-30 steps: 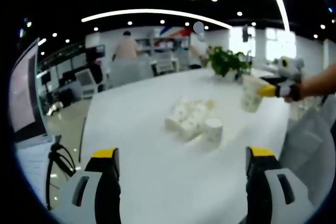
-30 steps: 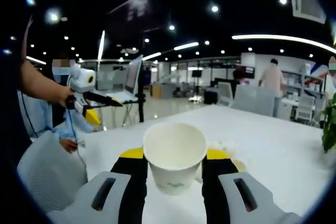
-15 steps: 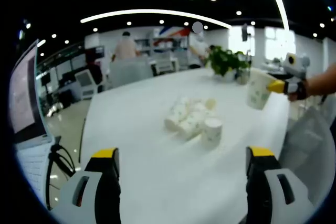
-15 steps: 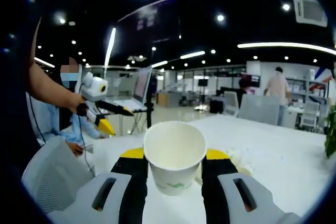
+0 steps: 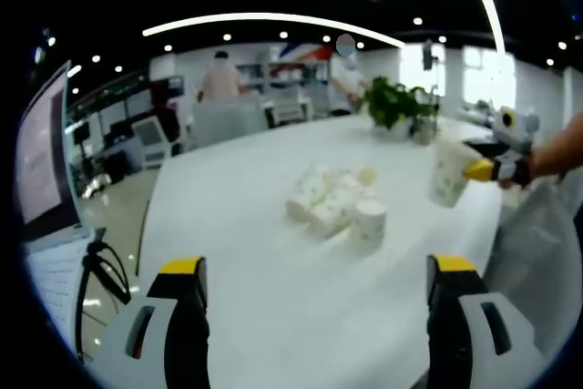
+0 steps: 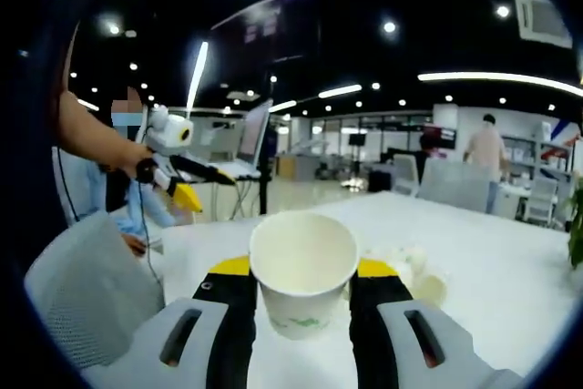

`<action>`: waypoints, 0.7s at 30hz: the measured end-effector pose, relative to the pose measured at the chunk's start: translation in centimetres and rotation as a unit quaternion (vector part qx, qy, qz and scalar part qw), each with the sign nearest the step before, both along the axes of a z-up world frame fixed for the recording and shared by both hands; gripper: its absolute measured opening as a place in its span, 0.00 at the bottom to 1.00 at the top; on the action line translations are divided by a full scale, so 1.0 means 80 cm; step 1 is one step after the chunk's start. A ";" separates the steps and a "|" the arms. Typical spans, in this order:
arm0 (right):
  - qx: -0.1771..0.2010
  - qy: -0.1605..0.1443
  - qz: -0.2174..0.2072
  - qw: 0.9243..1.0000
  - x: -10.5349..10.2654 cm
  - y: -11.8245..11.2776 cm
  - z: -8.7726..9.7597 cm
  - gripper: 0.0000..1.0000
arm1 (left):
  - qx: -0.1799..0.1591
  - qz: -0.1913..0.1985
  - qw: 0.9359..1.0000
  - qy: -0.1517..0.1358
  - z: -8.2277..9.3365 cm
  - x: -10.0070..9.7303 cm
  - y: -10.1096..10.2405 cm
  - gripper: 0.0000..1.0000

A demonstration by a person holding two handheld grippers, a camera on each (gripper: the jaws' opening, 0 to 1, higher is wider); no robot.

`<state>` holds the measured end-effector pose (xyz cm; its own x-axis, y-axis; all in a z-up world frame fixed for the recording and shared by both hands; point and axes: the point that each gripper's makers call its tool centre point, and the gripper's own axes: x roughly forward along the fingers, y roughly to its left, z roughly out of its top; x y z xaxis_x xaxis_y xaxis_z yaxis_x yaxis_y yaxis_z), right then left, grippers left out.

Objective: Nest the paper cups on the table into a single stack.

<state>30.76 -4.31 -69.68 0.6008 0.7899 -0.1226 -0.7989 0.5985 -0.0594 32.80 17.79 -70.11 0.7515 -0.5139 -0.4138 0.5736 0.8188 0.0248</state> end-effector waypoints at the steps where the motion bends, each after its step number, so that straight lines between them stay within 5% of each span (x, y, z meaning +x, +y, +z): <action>1: -0.003 0.000 0.001 1.000 -0.001 0.001 -0.003 0.36 | 0.000 0.000 1.000 0.000 0.000 0.000 0.000 0.99; 21: -0.017 0.020 0.012 1.000 0.006 0.015 -0.054 0.36 | -0.003 0.018 1.000 0.006 -0.009 -0.010 0.011 0.99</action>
